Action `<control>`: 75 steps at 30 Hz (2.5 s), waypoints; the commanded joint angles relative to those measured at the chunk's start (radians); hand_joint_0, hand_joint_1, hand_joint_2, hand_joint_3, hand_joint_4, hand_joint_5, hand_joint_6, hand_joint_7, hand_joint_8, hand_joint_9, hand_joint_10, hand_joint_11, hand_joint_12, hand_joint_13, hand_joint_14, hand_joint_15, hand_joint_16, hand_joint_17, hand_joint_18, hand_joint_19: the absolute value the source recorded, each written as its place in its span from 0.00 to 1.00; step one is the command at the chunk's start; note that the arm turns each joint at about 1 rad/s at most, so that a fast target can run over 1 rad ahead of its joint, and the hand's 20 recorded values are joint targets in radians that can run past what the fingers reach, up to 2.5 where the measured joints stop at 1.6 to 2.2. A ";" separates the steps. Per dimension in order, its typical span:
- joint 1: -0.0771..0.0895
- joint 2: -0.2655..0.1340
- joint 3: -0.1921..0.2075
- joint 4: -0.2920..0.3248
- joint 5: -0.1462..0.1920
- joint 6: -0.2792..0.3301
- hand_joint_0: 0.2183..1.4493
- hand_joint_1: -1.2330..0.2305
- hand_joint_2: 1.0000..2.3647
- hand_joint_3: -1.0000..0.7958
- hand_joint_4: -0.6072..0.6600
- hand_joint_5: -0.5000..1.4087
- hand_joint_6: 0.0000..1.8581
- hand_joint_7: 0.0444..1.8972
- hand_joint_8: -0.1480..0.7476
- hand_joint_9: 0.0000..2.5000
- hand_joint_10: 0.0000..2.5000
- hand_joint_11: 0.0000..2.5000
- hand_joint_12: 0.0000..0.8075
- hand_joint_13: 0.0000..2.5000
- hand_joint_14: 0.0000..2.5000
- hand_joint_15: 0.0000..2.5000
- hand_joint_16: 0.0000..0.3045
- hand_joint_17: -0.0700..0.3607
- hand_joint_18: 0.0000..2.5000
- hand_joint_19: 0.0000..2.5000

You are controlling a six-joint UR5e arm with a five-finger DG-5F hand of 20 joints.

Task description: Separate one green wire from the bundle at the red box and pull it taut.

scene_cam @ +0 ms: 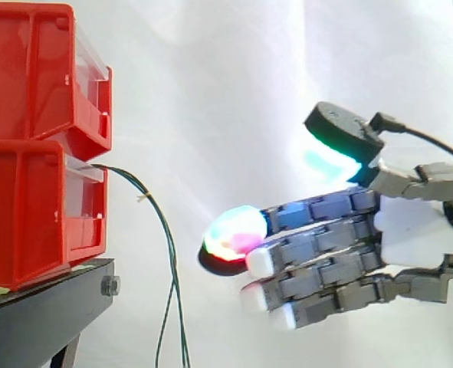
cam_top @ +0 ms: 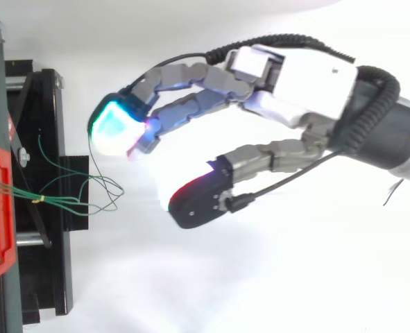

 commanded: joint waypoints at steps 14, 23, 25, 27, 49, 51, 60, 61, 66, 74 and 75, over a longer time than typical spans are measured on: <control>0.019 -0.169 0.213 -0.028 -0.004 0.024 0.22 0.38 0.00 0.28 0.69 0.18 0.27 0.43 0.46 0.31 0.01 0.19 0.48 0.27 0.00 0.13 0.16 0.42 0.21 0.14; 0.051 -0.169 0.213 -0.034 0.007 0.027 0.23 0.39 0.00 0.28 0.71 0.19 0.27 0.47 0.46 0.32 0.01 0.20 0.47 0.27 0.00 0.13 0.16 0.42 0.22 0.15; 0.056 -0.169 0.213 -0.036 0.011 0.030 0.24 0.39 0.00 0.28 0.71 0.19 0.27 0.48 0.46 0.33 0.01 0.20 0.47 0.28 0.01 0.12 0.16 0.42 0.22 0.15; 0.062 -0.169 0.213 -0.036 0.019 0.038 0.24 0.40 0.00 0.28 0.71 0.20 0.27 0.49 0.46 0.34 0.01 0.20 0.47 0.28 0.00 0.12 0.16 0.42 0.23 0.15; 0.065 -0.169 0.244 -0.069 0.022 0.118 0.29 0.40 0.00 0.30 0.70 0.21 0.27 0.56 0.45 0.39 0.01 0.21 0.45 0.31 0.01 0.13 0.15 0.40 0.25 0.16; 0.065 -0.169 0.246 -0.073 0.021 0.119 0.29 0.40 0.00 0.30 0.70 0.21 0.27 0.56 0.45 0.39 0.01 0.21 0.45 0.31 0.01 0.13 0.15 0.40 0.25 0.16; 0.065 -0.169 0.261 -0.085 0.022 0.135 0.32 0.39 0.01 0.36 0.65 0.22 0.27 0.65 0.45 0.39 0.01 0.22 0.45 0.31 0.01 0.14 0.15 0.39 0.25 0.16; 0.065 -0.169 0.264 -0.088 0.022 0.136 0.32 0.39 0.01 0.36 0.65 0.22 0.27 0.65 0.45 0.39 0.01 0.22 0.44 0.31 0.01 0.14 0.15 0.39 0.25 0.16; 0.065 -0.169 0.284 -0.125 0.022 0.150 0.32 0.38 0.01 0.37 0.64 0.22 0.27 0.69 0.45 0.39 0.01 0.22 0.44 0.31 0.01 0.13 0.15 0.39 0.25 0.16; 0.073 -0.169 0.298 -0.155 0.036 0.175 0.29 0.39 0.00 0.32 0.67 0.21 0.27 0.59 0.45 0.39 0.01 0.22 0.45 0.31 0.01 0.14 0.15 0.40 0.25 0.16; 0.074 -0.169 0.298 -0.155 0.041 0.176 0.28 0.39 0.00 0.30 0.68 0.20 0.27 0.56 0.44 0.39 0.01 0.21 0.45 0.31 0.01 0.14 0.15 0.40 0.25 0.16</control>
